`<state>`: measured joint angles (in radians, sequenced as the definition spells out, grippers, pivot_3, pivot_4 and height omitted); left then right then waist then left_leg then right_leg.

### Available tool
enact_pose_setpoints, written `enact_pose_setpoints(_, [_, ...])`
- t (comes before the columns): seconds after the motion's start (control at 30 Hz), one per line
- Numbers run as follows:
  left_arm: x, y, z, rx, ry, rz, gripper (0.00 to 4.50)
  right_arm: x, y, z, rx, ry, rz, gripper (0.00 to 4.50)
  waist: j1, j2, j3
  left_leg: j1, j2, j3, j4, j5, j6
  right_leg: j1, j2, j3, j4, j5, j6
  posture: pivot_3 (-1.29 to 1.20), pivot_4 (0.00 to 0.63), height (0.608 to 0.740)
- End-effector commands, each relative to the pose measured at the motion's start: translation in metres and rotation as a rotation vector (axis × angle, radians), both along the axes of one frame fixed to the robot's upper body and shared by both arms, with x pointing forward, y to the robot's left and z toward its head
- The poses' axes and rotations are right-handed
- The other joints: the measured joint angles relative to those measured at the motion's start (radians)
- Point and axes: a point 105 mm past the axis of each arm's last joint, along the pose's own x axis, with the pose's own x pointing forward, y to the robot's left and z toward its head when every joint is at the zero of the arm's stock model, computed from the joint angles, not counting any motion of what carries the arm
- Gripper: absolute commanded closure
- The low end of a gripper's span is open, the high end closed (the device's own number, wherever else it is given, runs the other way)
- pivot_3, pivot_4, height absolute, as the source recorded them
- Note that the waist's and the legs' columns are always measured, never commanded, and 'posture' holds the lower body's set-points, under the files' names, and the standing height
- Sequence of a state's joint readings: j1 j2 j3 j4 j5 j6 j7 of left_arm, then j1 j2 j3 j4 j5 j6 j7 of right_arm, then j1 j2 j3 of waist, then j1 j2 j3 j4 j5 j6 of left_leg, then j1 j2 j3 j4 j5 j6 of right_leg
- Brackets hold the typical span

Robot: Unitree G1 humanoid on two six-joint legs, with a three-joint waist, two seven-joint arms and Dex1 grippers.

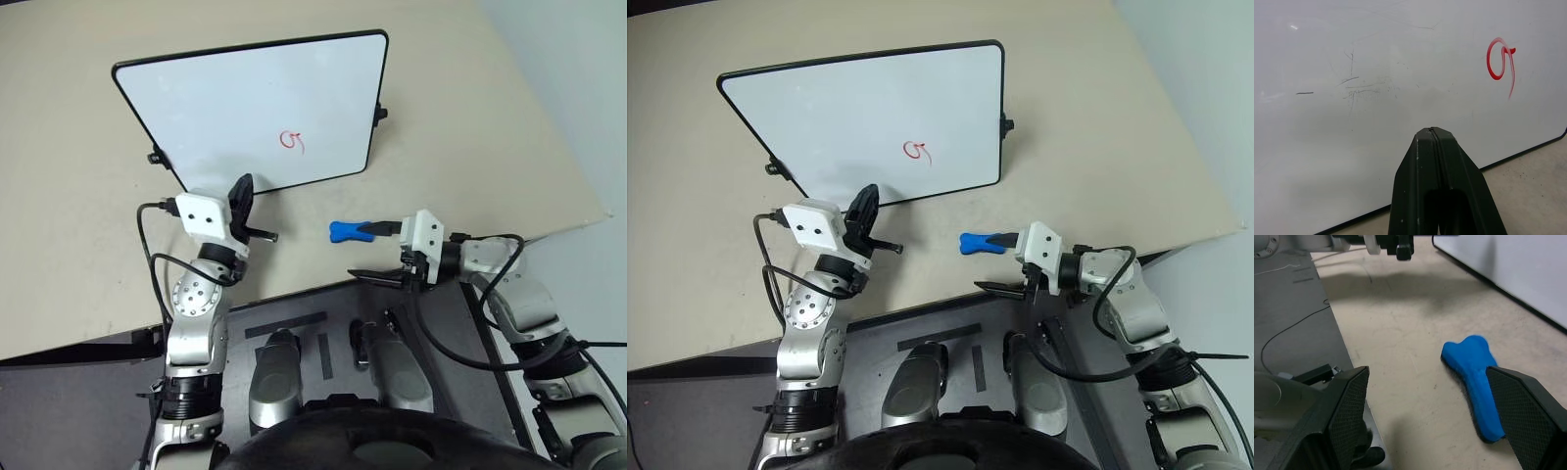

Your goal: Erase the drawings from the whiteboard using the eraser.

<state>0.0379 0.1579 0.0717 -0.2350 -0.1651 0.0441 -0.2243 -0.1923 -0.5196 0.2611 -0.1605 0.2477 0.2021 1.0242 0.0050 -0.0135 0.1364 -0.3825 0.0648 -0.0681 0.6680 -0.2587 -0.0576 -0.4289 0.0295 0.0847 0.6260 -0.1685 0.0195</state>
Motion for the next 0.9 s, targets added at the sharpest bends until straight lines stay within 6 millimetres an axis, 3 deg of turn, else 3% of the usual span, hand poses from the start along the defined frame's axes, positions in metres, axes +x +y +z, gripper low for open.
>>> enact_pose_setpoints(0.03, [0.0,0.0,0.009,0.002,-0.045,0.009,4.5,0.007,0.005,0.005,0.014,-0.031,0.018,0.48,0.0,0.0,0.0,0.0,0.0,0.0,0.0,0.0,0.0,0.0,0.0,0.0,0.0,0.0,0.0,0.0,0.15,0.74])
enact_pose_setpoints(0.43, [0.0,0.002,0.011,-0.001,-0.063,0.031,4.5,0.029,0.004,-0.007,-0.009,-0.054,-0.025,0.48,0.0,0.0,0.0,0.0,0.001,-0.002,0.0,-0.001,0.0,-0.001,-0.001,0.0,0.0,0.006,-0.01,0.0,0.15,0.74])
enact_pose_setpoints(0.53, [0.0,0.002,0.011,-0.001,-0.064,0.033,4.5,0.032,0.003,-0.009,-0.015,-0.066,-0.039,1.04,0.0,0.0,0.0,0.0,0.001,-0.002,0.0,-0.001,0.0,0.0,-0.001,0.0,0.0,0.006,-0.01,0.0,0.15,0.74])
enact_pose_setpoints(0.83, [0.002,0.002,0.013,0.002,-0.069,0.032,4.5,0.038,0.0,-0.009,-0.011,-0.099,-0.072,4.2,0.0,0.0,0.0,0.001,0.001,-0.003,0.0,-0.001,0.0,0.0,-0.001,0.0,0.0,0.006,-0.01,0.0,0.15,0.74])
enact_pose_setpoints(0.9, [0.002,0.003,0.013,0.003,-0.07,0.033,4.5,0.039,0.0,-0.007,-0.007,-0.109,-0.073,4.46,0.0,0.0,0.0,0.001,0.001,-0.003,0.0,-0.001,0.0,0.0,-0.001,0.0,0.0,0.006,-0.01,0.0,0.15,0.74])
